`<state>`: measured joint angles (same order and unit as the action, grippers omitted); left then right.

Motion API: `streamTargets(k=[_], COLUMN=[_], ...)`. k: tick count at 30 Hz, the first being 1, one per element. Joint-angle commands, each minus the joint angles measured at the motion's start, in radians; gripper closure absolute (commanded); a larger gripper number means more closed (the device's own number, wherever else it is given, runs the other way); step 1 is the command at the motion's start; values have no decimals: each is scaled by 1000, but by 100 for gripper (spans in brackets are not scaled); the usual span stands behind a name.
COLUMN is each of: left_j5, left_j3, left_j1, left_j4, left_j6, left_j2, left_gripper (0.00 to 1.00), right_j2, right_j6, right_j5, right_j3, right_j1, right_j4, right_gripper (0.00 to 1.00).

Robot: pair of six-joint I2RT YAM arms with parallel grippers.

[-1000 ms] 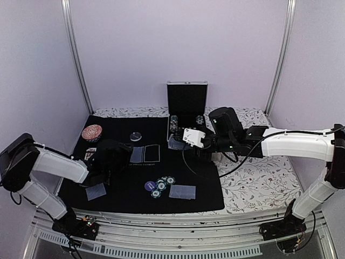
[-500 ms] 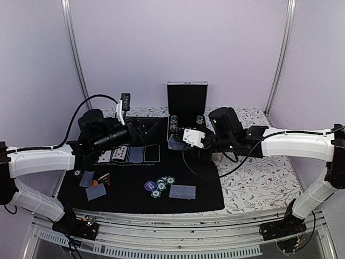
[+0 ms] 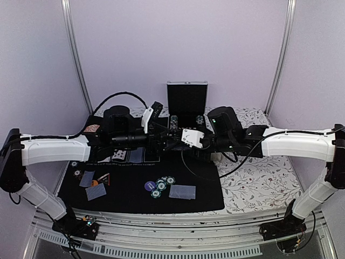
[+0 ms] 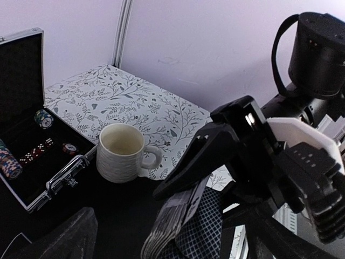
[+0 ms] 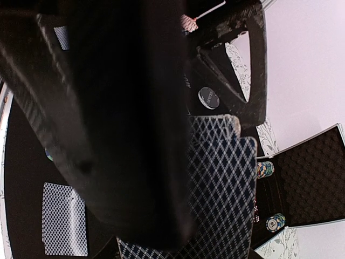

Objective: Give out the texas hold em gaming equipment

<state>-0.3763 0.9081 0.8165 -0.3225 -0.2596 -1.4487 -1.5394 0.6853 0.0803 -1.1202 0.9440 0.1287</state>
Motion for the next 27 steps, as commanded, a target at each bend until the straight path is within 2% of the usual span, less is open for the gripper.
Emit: streamTargets(k=[1, 6, 10, 17, 21, 27], left_j5=[50, 145, 142, 245, 267, 282], left_j3=[14, 64, 119, 122, 100, 86], left_j1=[12, 13, 13, 11, 9, 10], left_j4=[51, 116, 178, 235, 240, 251], left_j6=[74, 70, 74, 87, 97, 107], left_j2=[-5, -44, -88, -52, -16, 5], left_gripper=[2, 8, 16, 45, 46, 40], right_j2=[0, -10, -17, -2, -1, -2], right_j6=[2, 10, 11, 11, 7, 7], right_j5=[-1, -1, 0, -12, -16, -17], right_j3=[-35, -45, -54, -34, -29, -33], right_j1=[7, 11, 13, 12, 13, 13], right_j4=[-12, -6, -6, -4, -7, -8], right_gripper=[58, 58, 58, 58, 58, 58])
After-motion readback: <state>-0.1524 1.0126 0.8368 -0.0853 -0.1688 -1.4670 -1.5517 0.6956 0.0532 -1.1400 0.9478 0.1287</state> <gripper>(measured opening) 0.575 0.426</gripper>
